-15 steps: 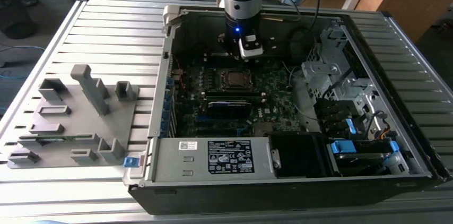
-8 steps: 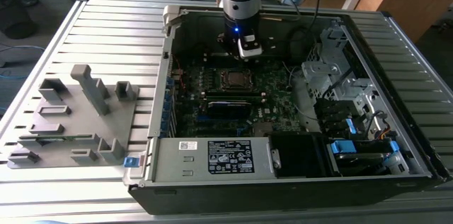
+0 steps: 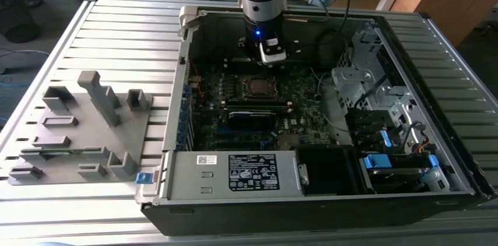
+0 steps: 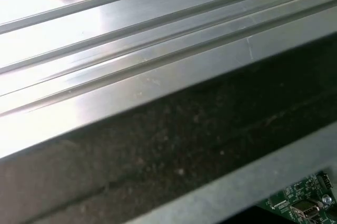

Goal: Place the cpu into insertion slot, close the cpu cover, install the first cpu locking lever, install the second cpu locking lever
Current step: 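Install the first cpu locking lever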

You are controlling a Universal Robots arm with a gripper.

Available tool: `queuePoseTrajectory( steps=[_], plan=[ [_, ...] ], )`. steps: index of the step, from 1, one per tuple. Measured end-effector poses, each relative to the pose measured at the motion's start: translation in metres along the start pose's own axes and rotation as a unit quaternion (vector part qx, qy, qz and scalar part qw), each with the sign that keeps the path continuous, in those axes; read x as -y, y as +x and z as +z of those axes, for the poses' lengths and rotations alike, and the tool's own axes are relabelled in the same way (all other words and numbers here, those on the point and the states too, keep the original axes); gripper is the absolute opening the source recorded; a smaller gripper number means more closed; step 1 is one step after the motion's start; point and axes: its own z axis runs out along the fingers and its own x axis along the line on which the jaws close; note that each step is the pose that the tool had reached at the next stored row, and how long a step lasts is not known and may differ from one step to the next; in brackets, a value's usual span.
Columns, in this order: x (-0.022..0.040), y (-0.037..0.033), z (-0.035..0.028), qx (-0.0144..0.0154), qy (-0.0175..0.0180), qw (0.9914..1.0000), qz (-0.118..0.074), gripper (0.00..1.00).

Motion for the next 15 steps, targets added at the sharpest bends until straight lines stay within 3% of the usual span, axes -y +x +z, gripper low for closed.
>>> queuePoseTrajectory(
  steps=[5, 10, 15],
  plan=[
    [0.0007, 0.0016, -0.0001, 0.0047, -0.0024, 0.99999, 0.0, 0.11],
    [0.0013, 0.0032, -0.0003, 0.0094, -0.0071, 0.99993, -0.001, 0.11],
    [0.0014, 0.0034, -0.0003, 0.0099, -0.0074, 0.99992, -0.001, 0.11]
  ],
)
